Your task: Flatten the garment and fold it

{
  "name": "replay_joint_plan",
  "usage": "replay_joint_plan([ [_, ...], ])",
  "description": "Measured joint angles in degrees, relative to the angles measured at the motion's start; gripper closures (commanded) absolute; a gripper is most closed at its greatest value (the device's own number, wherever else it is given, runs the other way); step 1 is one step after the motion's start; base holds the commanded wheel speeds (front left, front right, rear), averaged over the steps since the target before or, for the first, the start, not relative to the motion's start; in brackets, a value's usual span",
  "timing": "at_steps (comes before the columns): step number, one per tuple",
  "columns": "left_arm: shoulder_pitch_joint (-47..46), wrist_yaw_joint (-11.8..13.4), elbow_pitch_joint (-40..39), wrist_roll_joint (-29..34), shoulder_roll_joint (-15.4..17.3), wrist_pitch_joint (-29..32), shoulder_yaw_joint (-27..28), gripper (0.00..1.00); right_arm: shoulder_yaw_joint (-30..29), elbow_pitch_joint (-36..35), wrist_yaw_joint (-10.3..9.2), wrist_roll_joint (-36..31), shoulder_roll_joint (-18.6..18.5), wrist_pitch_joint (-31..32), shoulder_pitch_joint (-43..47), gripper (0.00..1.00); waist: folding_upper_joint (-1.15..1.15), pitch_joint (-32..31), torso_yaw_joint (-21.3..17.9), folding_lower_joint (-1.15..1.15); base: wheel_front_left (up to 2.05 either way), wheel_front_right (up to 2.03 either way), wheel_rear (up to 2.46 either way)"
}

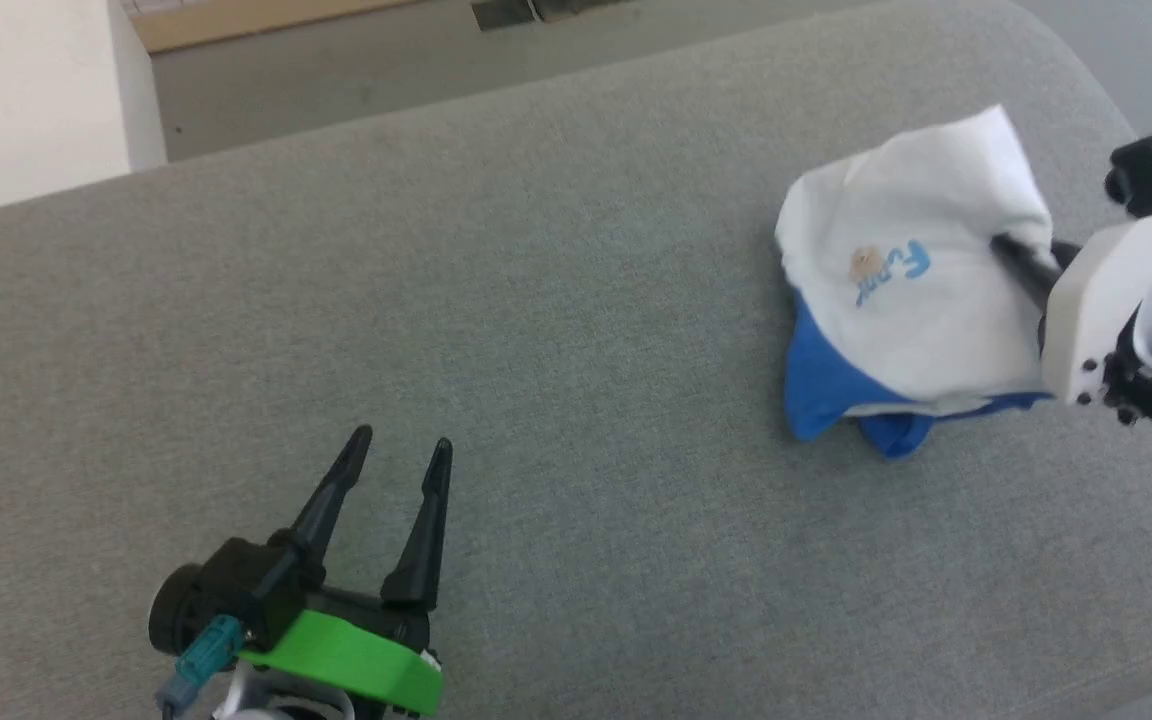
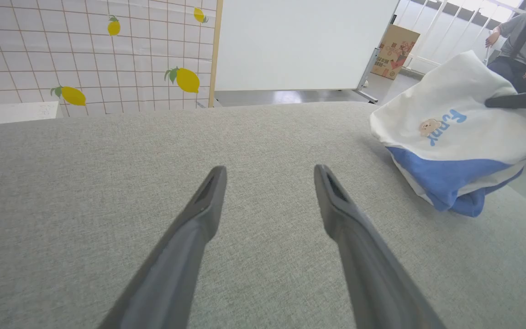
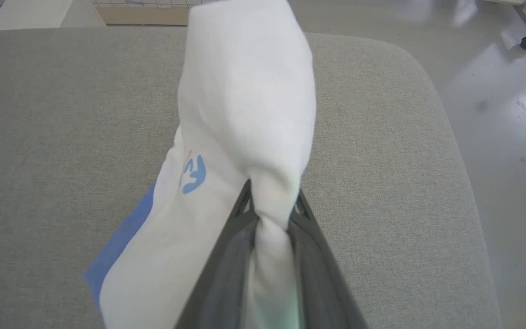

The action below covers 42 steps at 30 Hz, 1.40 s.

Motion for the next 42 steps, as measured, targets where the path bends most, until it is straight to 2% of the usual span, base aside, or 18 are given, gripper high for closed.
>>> replay_joint_plan([
  [9, -2.8, 0.3, -5.2, 1.5, 2.1, 2.2, -0.2, 0.00, -2.6, 0.6, 0.00, -0.8, -4.4, -1.7, -5.1, 1.00, 0.00, 5.7, -1.6, 0.00, 0.00, 0.00, 0.00],
  [16, -5.4, 0.4, -9.5, 3.5, 3.8, 4.2, -0.4, 0.00, -5.5, 4.0, 0.00, -1.8, -6.7, -4.7, -7.3, 1.00, 0.00, 10.4, -2.4, 0.00, 0.00, 0.00, 0.00],
  [27, -7.9, 0.4, -14.0, 4.8, 6.7, 8.2, -0.4, 0.00, -8.9, 12.7, 0.00, -2.9, -6.5, -12.8, -9.2, 1.00, 0.00, 17.9, -2.7, 0.01, 0.00, 0.00, 0.00],
  [40, -9.6, 0.5, -18.1, 6.8, 8.5, 11.2, -1.0, 0.00, -12.3, 26.4, 0.02, -10.5, -7.1, -21.4, -12.0, 1.00, 0.00, 23.5, -2.0, 0.01, 0.00, 0.00, 0.00],
  [41, -9.7, 0.5, -18.3, 6.8, 8.5, 11.2, -1.0, 0.00, -12.6, 27.1, 0.02, -11.0, -7.0, -21.7, -12.3, 0.69, 0.00, 23.6, -1.9, 0.01, 0.00, 0.00, 0.00],
  [42, -9.8, 0.6, -18.5, 6.8, 8.6, 11.2, -1.0, 0.00, -12.9, 28.2, 0.02, -11.5, -6.8, -22.1, -12.7, 0.51, 0.00, 23.7, -1.8, 0.01, 0.00, 0.00, 0.00],
])
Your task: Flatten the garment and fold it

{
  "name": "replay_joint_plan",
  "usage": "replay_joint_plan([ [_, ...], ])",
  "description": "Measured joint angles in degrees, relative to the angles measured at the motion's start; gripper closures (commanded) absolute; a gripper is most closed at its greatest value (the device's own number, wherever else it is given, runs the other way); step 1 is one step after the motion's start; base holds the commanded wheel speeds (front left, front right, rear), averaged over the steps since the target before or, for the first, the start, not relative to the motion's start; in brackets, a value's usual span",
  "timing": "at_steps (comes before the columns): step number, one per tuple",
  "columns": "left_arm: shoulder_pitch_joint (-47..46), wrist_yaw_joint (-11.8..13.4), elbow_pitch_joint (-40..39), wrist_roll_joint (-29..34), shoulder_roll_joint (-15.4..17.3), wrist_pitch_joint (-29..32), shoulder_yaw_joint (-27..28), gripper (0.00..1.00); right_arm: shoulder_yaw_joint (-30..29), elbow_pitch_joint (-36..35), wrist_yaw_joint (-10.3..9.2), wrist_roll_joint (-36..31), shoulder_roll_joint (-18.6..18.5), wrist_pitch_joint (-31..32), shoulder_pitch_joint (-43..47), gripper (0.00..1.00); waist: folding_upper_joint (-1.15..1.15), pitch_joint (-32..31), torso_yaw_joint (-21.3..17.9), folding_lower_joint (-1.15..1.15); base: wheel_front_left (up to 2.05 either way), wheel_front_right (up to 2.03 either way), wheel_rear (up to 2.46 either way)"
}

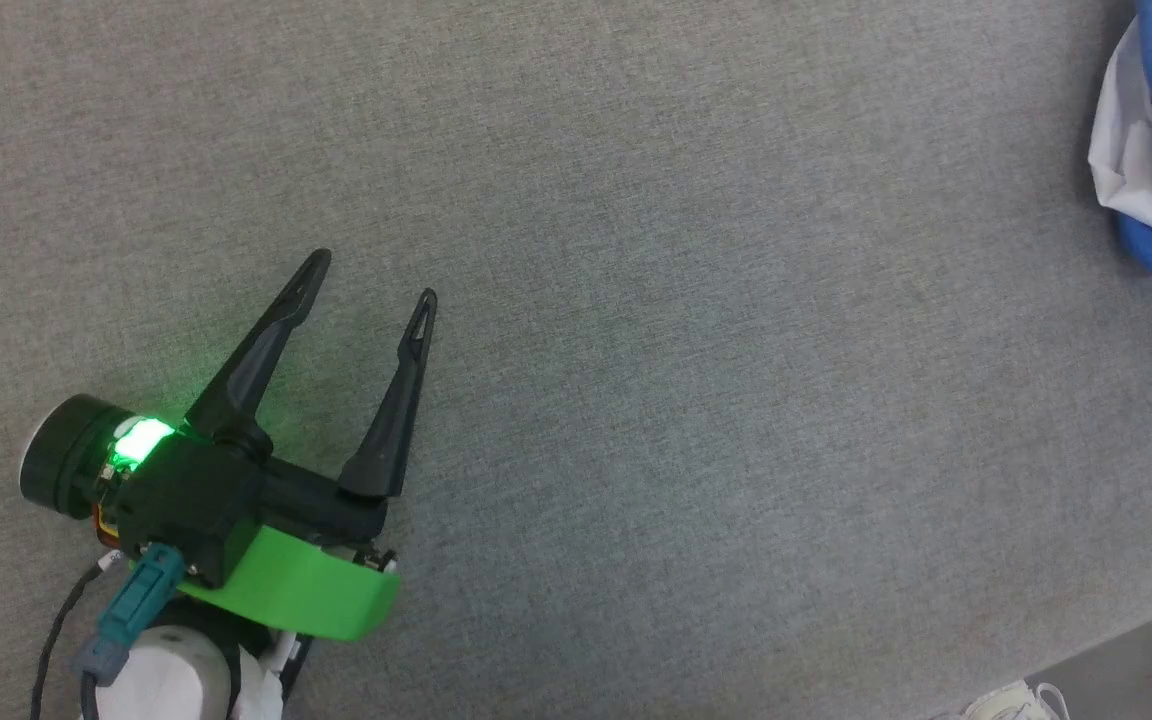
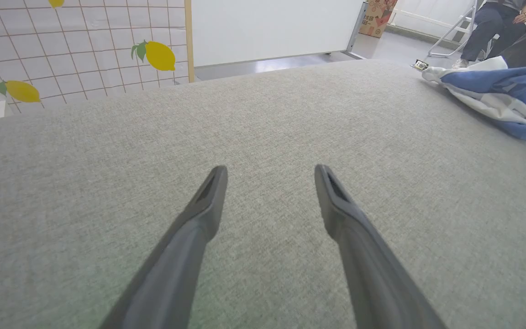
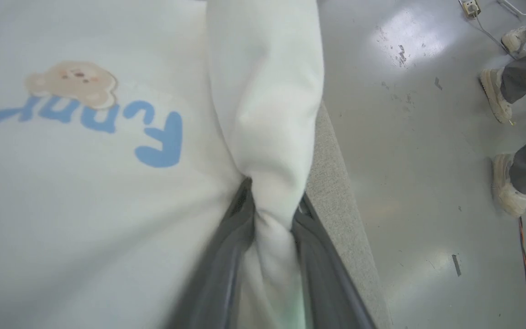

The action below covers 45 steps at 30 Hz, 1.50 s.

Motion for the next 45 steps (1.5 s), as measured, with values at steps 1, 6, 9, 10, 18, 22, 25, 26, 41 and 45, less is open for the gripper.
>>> replay_joint_plan([
  [1, 0.0, 0.0, -0.1, 0.0, 0.0, 0.0, 0.0, 0.00, -0.2, 0.8, 0.00, -0.6, 0.2, -0.5, -0.4, 0.09, 0.00, 0.0, 0.1, 0.00, 0.00, 0.00, 0.00],
  [6, -0.1, 0.3, -0.1, 0.0, 0.1, -0.1, 0.0, 0.00, -0.3, 4.3, -0.01, -2.2, 0.5, -1.6, -1.9, 0.00, 0.00, -0.9, 0.5, 0.00, 0.00, 0.00, 0.00],
  [9, -0.1, 0.5, 0.3, -0.1, -0.2, -0.5, -0.2, 0.00, -0.4, 6.1, -0.01, -2.8, 0.5, -1.7, -2.6, 0.00, 0.00, -1.8, 0.8, 0.00, 0.00, 0.00, 0.00],
  [10, 0.0, 0.7, 1.0, -0.3, -0.4, -1.2, -0.4, 0.00, -0.5, 7.1, -0.01, -2.9, 0.4, -1.8, -2.8, 0.00, 0.00, -2.6, 1.1, 0.00, 0.00, 0.00, 0.00],
  [18, 0.1, 1.2, 5.1, -2.2, -2.4, -4.7, -1.1, 0.00, -2.1, 9.1, 0.00, -3.0, -1.6, -2.8, -3.3, 0.00, 0.00, -6.5, 2.5, -0.01, 0.00, 0.00, 0.00],
  [22, 0.3, 1.3, 7.6, -3.3, -3.7, -6.8, -1.5, 0.00, -3.2, 8.9, -0.01, -2.5, -2.6, -4.6, -3.2, 0.00, 0.00, -9.3, 3.5, -0.01, 0.00, 0.00, 0.00],
  [25, 1.1, 1.7, 9.5, -3.9, -4.5, -8.5, -1.6, 0.00, -4.5, 7.4, -0.01, -0.5, -2.4, -6.4, -2.2, 0.00, 0.00, -11.7, 4.4, -0.01, 0.00, 0.00, 0.00],
  [26, 1.5, 1.8, 10.1, -4.2, -4.9, -9.1, -1.7, 0.00, -5.1, 6.5, -0.01, 0.3, -2.1, -7.2, -1.5, 0.00, 0.00, -12.6, 4.7, -0.01, 0.00, 0.00, 0.00],
  [41, 7.6, 3.7, 17.0, -7.2, -7.7, -16.2, -0.8, 0.00, -9.7, -25.5, -0.01, 2.5, 11.4, -10.0, 21.1, 0.00, 0.00, -25.2, 11.7, -0.01, 0.00, 0.00, 0.00],
  [45, 7.9, 3.7, 18.4, -6.6, -8.0, -17.5, -0.4, 0.00, -11.3, -34.4, -0.02, 0.5, 16.3, -9.6, 27.9, 0.00, 0.00, -27.4, 14.0, -0.01, 0.00, 0.00, 0.00],
])
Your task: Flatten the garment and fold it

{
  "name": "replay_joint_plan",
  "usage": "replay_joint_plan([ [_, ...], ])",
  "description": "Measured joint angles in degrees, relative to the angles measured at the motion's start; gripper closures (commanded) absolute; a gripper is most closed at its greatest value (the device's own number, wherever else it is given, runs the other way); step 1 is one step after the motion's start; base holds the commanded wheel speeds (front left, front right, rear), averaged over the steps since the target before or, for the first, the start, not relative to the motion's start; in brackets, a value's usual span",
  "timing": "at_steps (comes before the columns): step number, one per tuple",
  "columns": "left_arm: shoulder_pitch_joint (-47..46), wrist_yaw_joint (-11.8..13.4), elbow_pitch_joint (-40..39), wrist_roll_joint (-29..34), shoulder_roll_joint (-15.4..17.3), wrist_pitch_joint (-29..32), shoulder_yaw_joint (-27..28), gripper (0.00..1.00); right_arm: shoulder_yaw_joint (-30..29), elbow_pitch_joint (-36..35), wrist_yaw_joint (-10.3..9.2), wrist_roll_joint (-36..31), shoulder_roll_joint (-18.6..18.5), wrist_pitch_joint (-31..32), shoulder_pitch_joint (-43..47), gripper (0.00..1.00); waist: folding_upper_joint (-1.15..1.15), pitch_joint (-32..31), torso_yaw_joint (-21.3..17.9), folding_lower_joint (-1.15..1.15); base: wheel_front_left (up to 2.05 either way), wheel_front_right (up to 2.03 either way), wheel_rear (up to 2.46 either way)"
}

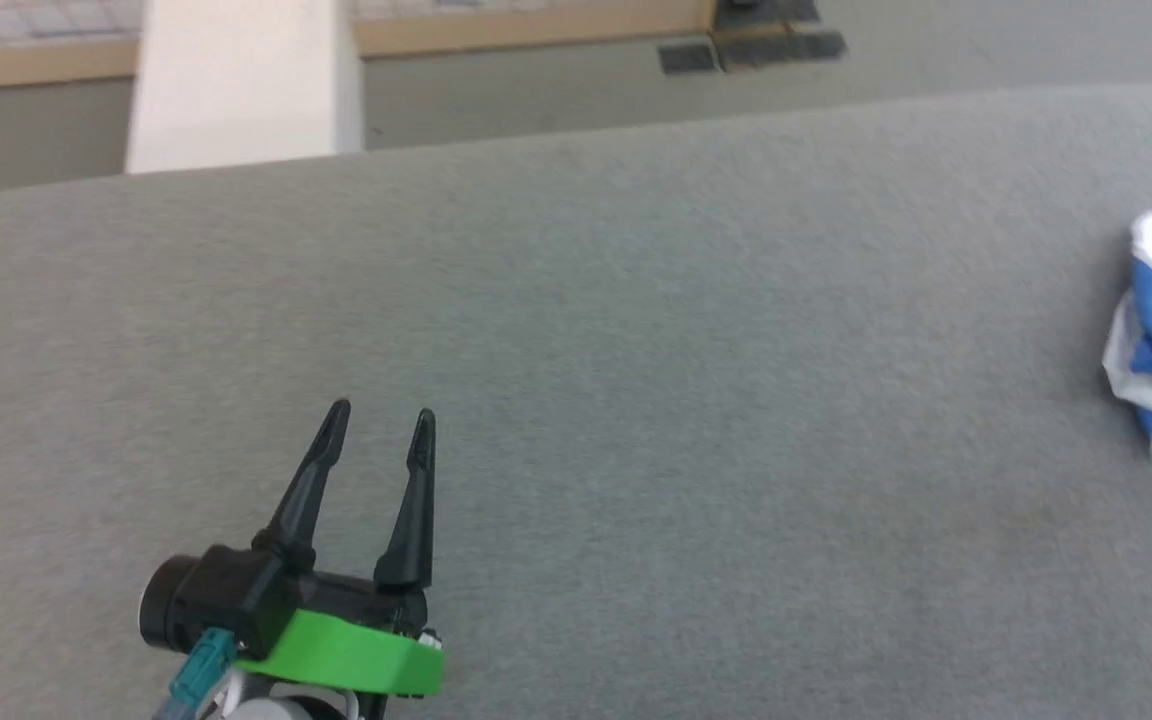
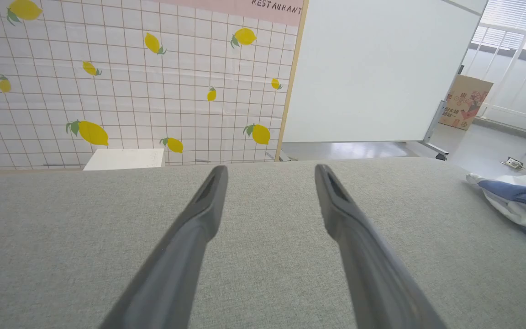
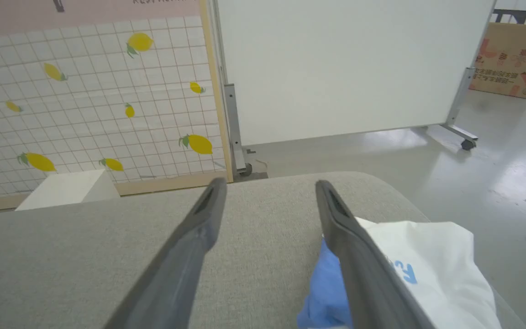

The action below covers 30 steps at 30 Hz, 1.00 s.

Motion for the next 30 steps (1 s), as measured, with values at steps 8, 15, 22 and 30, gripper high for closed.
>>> replay_joint_plan([
  [8, 2.6, 1.5, 2.7, -0.1, -2.4, -0.7, 3.0, 0.00, 0.6, -12.7, 0.00, -9.3, 9.3, -2.3, 13.2, 0.00, 0.00, -3.9, 4.6, 0.00, 0.00, 0.00, 0.00],
  [15, 3.6, 1.9, 3.0, 0.6, -4.4, -0.8, 5.4, 0.00, 2.2, -13.4, 0.00, -15.6, 12.2, -7.7, 20.1, 0.00, 0.00, -7.0, 6.8, 0.00, 0.00, 0.00, 0.00],
  [22, 5.8, 1.4, 4.3, 4.1, -5.1, -0.8, 6.6, 0.00, 2.6, -8.8, 0.00, -14.2, 12.4, -13.1, 23.7, 0.00, 0.00, -9.3, 7.5, 0.00, 0.00, 0.00, 0.00],
  [30, 7.6, 0.6, 6.0, 5.5, -6.2, -0.8, 7.0, 0.00, 2.5, -5.1, 0.00, -14.9, 12.4, -16.9, 23.8, 0.00, 0.00, -10.3, 6.8, 0.00, 0.00, 0.00, 0.00],
])
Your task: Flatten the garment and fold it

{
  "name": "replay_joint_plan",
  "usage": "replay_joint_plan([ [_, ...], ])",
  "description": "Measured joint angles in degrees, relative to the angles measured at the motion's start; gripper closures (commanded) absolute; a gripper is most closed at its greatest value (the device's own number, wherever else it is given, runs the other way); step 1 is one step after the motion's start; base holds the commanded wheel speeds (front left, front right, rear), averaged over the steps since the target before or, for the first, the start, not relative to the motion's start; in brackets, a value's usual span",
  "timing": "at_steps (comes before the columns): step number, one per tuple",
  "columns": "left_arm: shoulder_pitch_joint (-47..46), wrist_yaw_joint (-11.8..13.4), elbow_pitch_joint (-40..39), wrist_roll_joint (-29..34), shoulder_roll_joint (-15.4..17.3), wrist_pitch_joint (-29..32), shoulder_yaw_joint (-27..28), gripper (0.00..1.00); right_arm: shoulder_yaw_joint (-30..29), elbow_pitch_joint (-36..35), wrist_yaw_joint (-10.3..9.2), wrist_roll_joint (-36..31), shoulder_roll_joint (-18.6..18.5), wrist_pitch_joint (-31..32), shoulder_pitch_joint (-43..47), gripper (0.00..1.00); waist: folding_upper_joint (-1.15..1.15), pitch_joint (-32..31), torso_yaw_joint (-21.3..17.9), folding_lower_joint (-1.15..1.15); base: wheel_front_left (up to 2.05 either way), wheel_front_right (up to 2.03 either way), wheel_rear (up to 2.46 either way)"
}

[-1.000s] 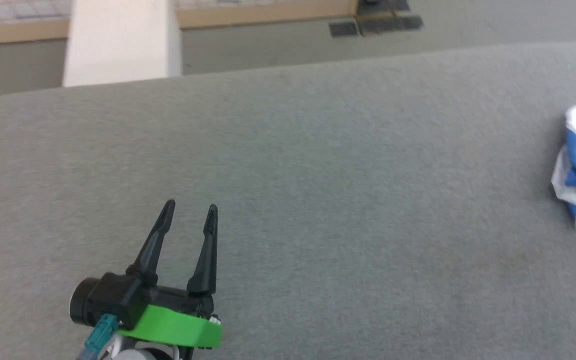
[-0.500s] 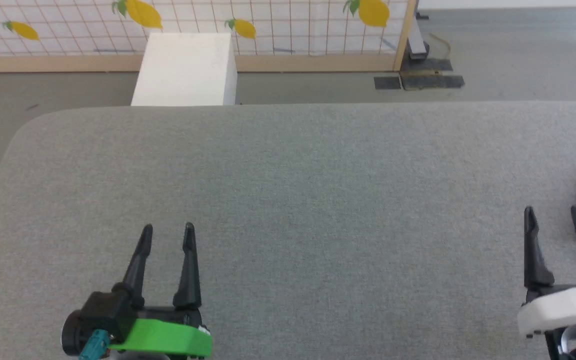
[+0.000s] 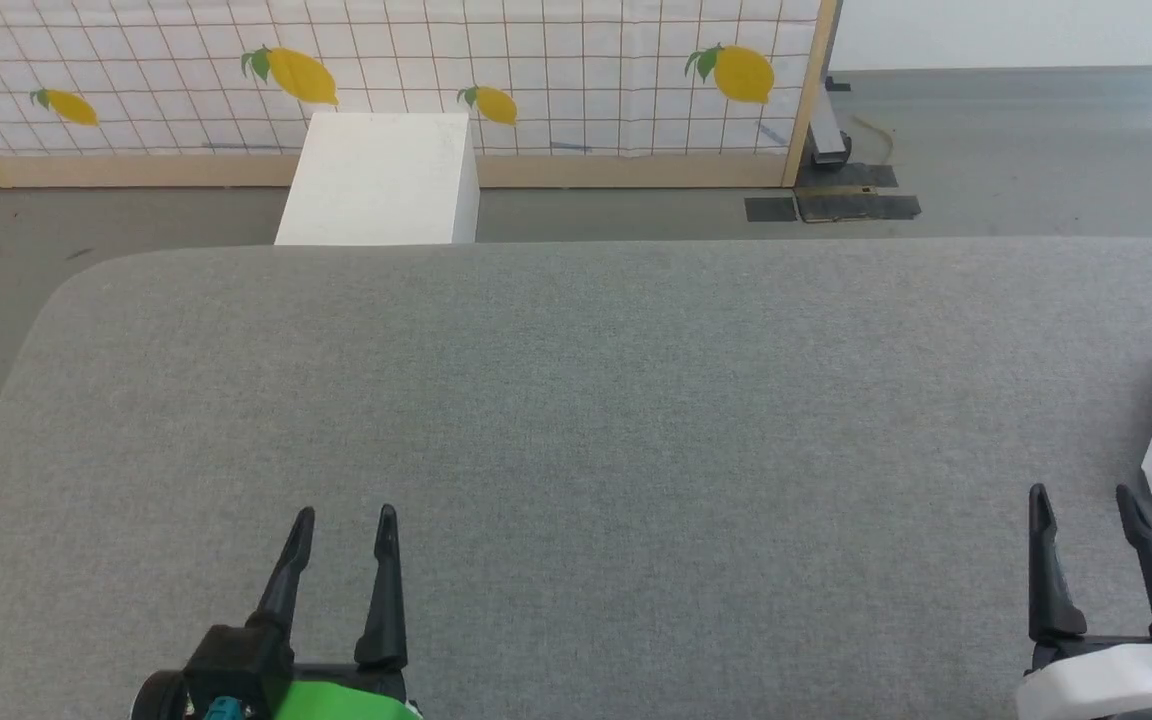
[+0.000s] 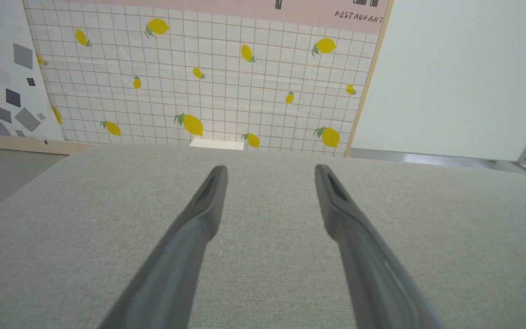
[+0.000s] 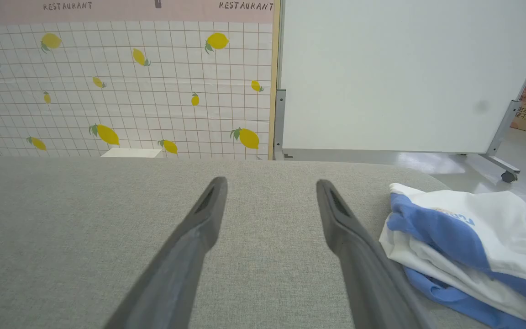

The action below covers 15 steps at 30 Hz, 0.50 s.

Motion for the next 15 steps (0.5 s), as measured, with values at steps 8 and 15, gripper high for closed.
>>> replay_joint_plan([
  [8, -0.4, -1.3, 0.2, 1.9, -0.4, 0.0, 0.3, 0.00, 0.3, 4.1, 0.00, -0.9, 0.0, -1.3, -1.4, 0.00, 0.00, 0.5, -0.1, 0.00, 0.00, 0.00, 0.00],
  [15, -1.7, -1.9, 0.2, 2.6, -0.5, 0.0, -0.2, 0.00, 0.0, 4.9, 0.00, -0.9, 0.0, -1.4, -2.5, 0.00, 0.00, 1.5, -0.3, 0.00, 0.00, 0.00, 0.00],
])
